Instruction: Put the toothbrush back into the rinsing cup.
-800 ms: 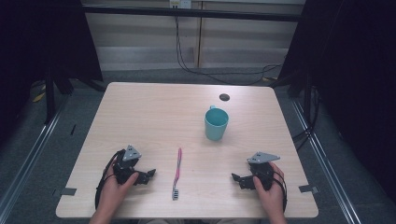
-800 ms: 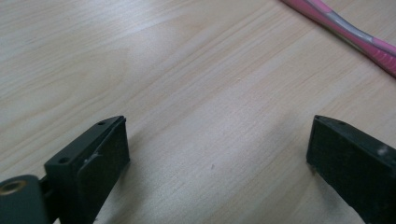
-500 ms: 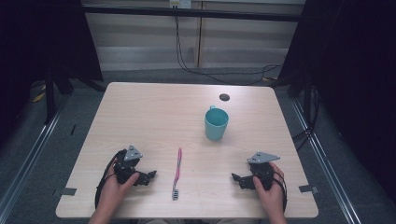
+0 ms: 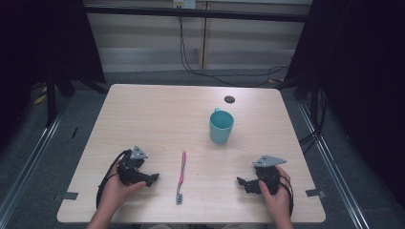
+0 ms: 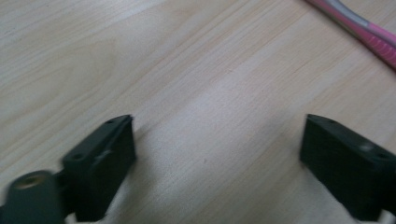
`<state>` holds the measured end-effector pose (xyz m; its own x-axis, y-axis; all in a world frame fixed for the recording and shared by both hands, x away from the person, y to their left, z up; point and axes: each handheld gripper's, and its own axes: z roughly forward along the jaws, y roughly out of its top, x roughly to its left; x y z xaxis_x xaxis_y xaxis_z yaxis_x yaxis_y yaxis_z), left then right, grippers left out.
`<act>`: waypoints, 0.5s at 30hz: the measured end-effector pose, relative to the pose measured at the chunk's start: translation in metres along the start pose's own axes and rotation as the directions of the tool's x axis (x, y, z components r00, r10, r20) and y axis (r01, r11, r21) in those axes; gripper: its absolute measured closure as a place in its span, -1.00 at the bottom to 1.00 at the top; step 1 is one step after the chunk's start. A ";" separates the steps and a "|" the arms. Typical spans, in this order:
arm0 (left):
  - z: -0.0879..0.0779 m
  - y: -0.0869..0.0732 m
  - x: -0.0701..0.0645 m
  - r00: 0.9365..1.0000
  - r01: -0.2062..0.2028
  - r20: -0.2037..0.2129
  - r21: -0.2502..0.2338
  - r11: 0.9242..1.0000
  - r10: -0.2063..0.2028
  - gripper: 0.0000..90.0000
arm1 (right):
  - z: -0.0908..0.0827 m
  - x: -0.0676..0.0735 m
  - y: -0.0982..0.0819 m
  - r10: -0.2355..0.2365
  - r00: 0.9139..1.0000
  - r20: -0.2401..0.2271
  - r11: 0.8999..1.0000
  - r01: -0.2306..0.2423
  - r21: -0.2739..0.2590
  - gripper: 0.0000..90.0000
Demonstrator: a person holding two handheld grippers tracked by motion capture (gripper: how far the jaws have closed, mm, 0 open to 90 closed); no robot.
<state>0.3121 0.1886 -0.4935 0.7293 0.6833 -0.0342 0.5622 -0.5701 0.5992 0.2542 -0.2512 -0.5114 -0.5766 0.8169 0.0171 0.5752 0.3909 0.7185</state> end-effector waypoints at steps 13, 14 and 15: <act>-0.003 0.038 -0.001 0.995 0.034 0.087 0.135 0.990 -0.046 -0.54 | 0.000 0.000 0.000 0.000 1.000 0.000 1.000 0.000 0.000 -0.76; -0.004 0.040 -0.002 0.994 0.039 0.091 0.138 0.990 -0.052 -0.51 | 0.000 0.000 0.000 0.000 1.000 0.000 1.000 0.000 0.000 -0.76; -0.005 0.044 -0.003 0.993 0.053 0.099 0.142 0.989 -0.067 -0.50 | 0.000 0.000 0.000 0.000 1.000 0.000 1.000 0.000 0.000 -0.76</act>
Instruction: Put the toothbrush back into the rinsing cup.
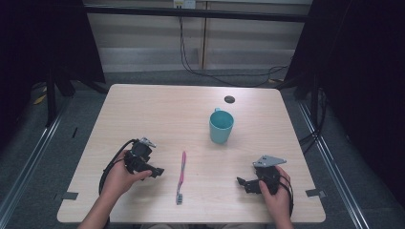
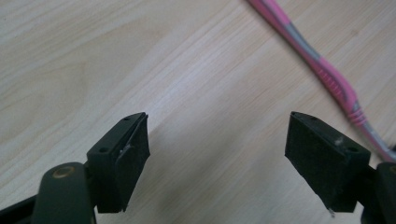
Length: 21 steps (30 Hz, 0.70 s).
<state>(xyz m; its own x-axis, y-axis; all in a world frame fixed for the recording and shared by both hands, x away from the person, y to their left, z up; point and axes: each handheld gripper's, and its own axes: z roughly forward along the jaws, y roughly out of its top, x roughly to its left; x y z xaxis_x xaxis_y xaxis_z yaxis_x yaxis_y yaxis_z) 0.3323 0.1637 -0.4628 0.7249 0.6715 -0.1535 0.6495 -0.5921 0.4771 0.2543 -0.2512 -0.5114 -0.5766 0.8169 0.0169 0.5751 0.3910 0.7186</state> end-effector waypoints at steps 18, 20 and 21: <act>0.001 0.018 -0.014 1.000 0.014 0.007 0.054 0.998 -0.014 -0.41 | 0.000 0.000 0.000 0.000 1.000 0.000 1.000 0.000 0.000 -0.76; 0.002 0.020 -0.016 1.000 0.012 0.009 0.059 0.998 -0.013 -0.41 | 0.000 0.000 0.000 0.000 1.000 0.000 1.000 0.000 0.000 -0.76; 0.002 0.021 -0.017 1.000 0.012 0.014 0.063 0.998 -0.013 -0.41 | 0.000 0.000 0.000 0.000 1.000 0.000 1.000 0.000 0.000 -0.76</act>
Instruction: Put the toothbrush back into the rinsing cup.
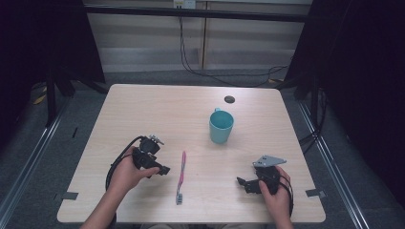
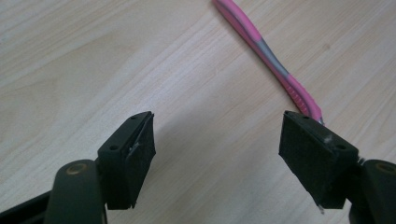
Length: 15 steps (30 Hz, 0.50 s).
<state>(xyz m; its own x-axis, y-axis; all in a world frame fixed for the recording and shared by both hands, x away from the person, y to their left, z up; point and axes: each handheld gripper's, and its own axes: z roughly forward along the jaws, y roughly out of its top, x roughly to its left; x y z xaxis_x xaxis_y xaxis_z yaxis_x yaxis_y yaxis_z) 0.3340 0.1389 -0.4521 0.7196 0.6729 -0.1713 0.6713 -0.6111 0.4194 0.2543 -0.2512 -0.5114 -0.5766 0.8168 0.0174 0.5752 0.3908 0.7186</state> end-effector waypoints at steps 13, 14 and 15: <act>0.007 0.011 -0.015 1.000 -0.007 0.014 -0.016 1.000 0.007 -0.23 | 0.000 0.000 0.000 0.000 1.000 0.000 1.000 0.000 0.000 -0.76; 0.007 0.011 -0.015 1.000 -0.007 0.014 -0.016 1.000 0.007 -0.20 | 0.000 0.000 0.000 0.000 1.000 0.000 1.000 0.000 0.000 -0.76; 0.007 0.012 -0.016 1.000 -0.015 0.016 -0.013 1.000 0.016 -0.18 | 0.000 0.000 0.000 0.000 1.000 0.000 1.000 0.000 0.000 -0.76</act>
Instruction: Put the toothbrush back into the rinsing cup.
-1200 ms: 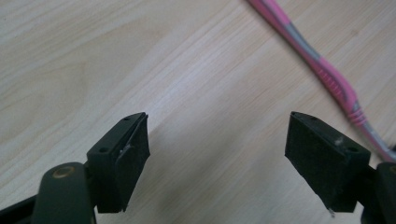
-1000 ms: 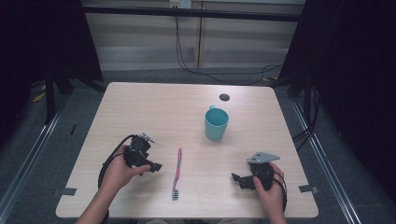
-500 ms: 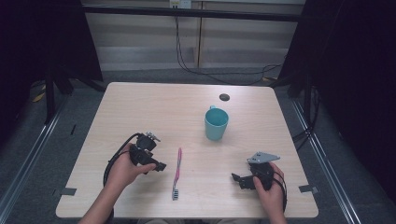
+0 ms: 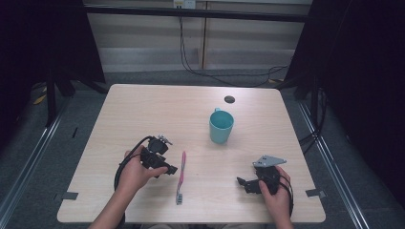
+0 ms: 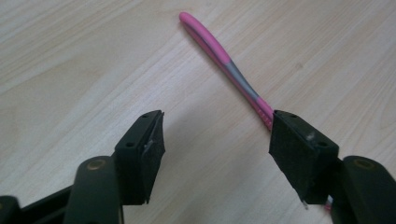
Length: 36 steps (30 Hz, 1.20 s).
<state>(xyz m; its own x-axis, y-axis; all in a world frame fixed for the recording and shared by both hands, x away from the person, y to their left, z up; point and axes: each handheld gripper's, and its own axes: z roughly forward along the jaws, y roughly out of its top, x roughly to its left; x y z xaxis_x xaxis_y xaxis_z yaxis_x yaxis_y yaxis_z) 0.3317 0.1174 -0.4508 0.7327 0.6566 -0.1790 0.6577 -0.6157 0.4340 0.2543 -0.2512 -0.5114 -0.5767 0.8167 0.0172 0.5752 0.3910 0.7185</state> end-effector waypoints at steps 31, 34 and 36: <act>0.018 0.015 -0.026 0.997 0.060 0.039 0.114 0.992 -0.064 0.01 | 0.000 0.000 0.000 0.000 1.000 0.000 1.000 0.000 0.000 -0.76; 0.020 0.015 -0.027 0.997 0.067 0.038 0.121 0.990 -0.072 0.05 | 0.000 0.000 0.000 0.000 1.000 0.000 1.000 0.000 0.000 -0.76; 0.021 0.015 -0.027 0.997 0.068 0.036 0.127 0.990 -0.074 0.06 | 0.000 0.000 0.000 0.000 1.000 0.000 1.000 0.000 0.000 -0.76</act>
<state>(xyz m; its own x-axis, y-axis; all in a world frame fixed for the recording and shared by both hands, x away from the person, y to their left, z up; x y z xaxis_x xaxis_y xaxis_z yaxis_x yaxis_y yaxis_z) 0.3254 0.0815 -0.4586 0.6881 0.6841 -0.2419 0.7232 -0.6196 0.3051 0.2542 -0.2512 -0.5114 -0.5768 0.8167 0.0169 0.5750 0.3912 0.7185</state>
